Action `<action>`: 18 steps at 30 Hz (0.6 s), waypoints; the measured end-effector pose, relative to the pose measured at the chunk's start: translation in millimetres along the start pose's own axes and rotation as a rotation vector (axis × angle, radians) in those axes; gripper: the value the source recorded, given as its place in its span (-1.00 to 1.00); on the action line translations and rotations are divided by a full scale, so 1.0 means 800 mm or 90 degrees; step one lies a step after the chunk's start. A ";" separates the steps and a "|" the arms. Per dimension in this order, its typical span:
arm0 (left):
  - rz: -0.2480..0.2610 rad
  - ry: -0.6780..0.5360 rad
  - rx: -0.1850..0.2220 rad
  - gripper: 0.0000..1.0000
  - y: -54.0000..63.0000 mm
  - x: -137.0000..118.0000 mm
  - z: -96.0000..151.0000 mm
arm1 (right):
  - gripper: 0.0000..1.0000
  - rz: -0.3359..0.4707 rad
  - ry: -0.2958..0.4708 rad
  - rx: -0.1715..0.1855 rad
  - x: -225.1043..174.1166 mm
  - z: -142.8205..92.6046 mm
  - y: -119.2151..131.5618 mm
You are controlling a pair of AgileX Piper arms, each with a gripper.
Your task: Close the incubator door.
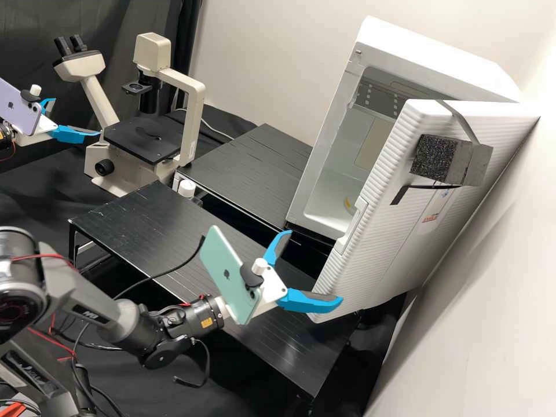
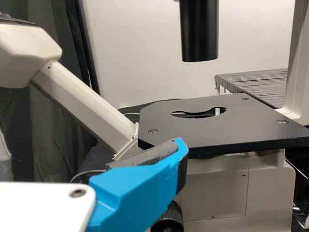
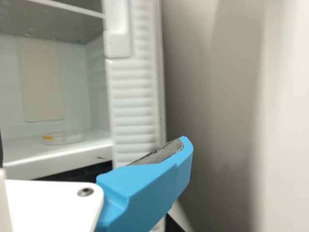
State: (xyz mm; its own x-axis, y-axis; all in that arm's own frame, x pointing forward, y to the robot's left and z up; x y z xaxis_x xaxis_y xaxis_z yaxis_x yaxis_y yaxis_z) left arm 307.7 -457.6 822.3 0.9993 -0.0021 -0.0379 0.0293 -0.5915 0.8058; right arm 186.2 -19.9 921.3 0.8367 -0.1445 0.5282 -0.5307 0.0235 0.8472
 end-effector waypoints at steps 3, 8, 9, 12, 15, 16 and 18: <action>0.000 0.000 0.000 1.00 0.000 0.000 0.000 | 1.00 0.008 -0.012 -0.002 0.011 0.003 -0.003; 0.000 0.000 0.000 1.00 0.000 0.000 0.000 | 1.00 0.005 -0.007 -0.007 0.023 -0.001 -0.009; 0.000 0.000 0.000 1.00 0.000 0.000 0.000 | 1.00 0.004 -0.004 -0.008 0.024 -0.003 -0.010; 0.000 0.000 0.000 1.00 0.000 0.000 0.000 | 1.00 -0.002 0.002 -0.004 0.024 -0.007 -0.014; 0.000 0.000 0.000 1.00 0.000 0.000 0.000 | 1.00 -0.012 0.009 0.001 0.024 -0.011 -0.019; 0.000 0.000 0.000 1.00 0.000 0.000 0.000 | 1.00 -0.019 0.012 0.003 0.025 -0.013 -0.021; 0.000 0.000 0.000 1.00 0.000 0.000 0.000 | 1.00 -0.027 0.014 0.008 0.025 -0.016 -0.026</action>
State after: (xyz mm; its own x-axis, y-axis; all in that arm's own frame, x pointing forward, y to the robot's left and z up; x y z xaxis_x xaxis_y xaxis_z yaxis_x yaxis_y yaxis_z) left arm 307.7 -457.6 822.3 0.9993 -0.0021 -0.0379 0.0293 -0.5915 0.8058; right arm 215.5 -10.5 915.3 0.8615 -0.1229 0.4926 -0.4958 0.0047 0.8684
